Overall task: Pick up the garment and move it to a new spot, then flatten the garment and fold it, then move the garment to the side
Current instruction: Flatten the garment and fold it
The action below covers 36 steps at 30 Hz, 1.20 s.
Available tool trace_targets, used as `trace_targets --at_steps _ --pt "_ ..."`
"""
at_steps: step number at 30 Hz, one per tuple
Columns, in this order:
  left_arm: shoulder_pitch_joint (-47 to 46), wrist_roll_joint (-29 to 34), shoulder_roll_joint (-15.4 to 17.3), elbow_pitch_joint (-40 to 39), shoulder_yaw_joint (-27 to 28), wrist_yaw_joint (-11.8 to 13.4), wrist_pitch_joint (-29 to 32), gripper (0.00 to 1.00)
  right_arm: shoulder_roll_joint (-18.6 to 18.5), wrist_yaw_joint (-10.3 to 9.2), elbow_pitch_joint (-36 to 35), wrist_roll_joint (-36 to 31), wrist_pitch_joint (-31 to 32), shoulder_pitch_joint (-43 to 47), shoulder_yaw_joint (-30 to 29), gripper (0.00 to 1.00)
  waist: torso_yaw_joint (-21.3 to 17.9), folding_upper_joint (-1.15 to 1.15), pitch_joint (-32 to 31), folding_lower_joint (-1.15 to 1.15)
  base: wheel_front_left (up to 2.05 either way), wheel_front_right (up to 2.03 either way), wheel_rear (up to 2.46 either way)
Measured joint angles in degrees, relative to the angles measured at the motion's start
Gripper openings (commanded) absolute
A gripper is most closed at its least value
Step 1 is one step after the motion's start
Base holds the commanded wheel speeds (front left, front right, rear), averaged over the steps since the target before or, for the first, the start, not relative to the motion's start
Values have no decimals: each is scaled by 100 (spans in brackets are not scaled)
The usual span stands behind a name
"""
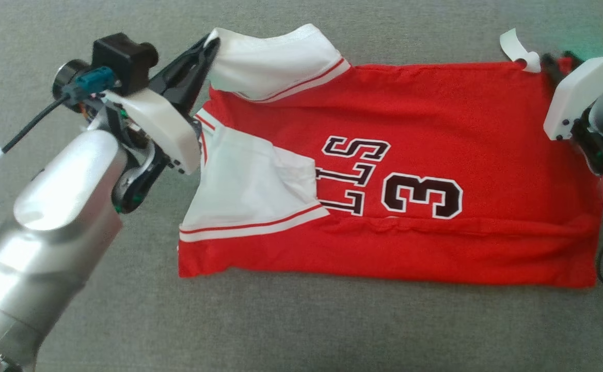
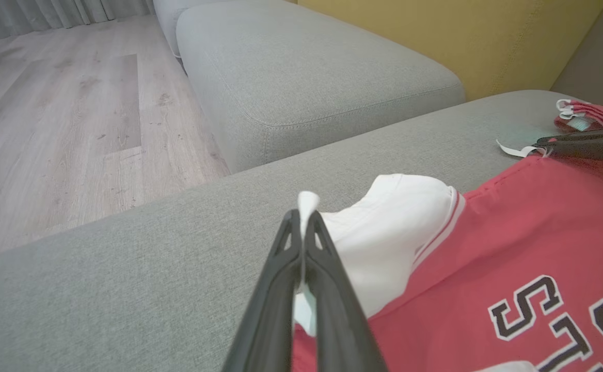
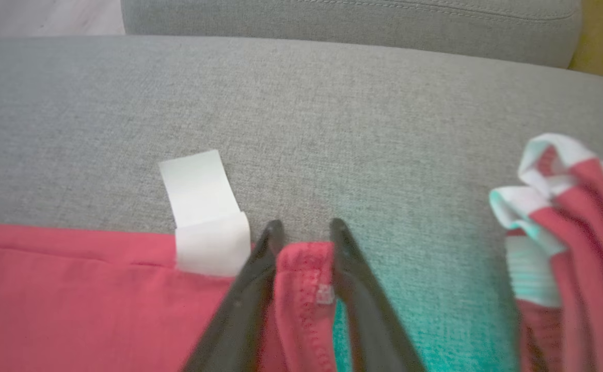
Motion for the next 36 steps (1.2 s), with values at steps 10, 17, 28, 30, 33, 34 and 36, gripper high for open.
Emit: trace_targets --at_steps 10,17,28,30,33,34,36 --pt "-567 12 105 682 244 149 -265 0 142 0 19 693 -691 -467 113 0 -336 0 -2 0 0 0 0" --pt "-1196 183 34 1236 271 132 -591 0 154 0 -69 790 -1148 -811 148 0 -475 0 127 0 0 0 0" --pt "-1333 361 -254 1890 10 -78 -1129 0 192 0 120 1348 -1315 -649 278 0 -431 0 -141 -1 0 0 0" --pt "-1121 313 -205 1813 -80 -114 -1129 0 155 0 105 1524 -1247 -397 299 0 -409 0 -248 -1 0 0 0" --pt "-721 124 -74 1560 -225 -120 -1032 0 29 0 22 1716 -1042 -5 410 0 -372 0 -417 -2 0 0 0" --pt "-589 52 -22 1440 -286 -121 -971 0 -13 0 -21 1796 -968 109 430 0 -358 0 -472 -2 0 0 0" --pt "-346 -48 103 1169 -399 -163 -840 0 -105 0 -116 1976 -747 307 472 0 -325 0 -585 -2 0 0 0"
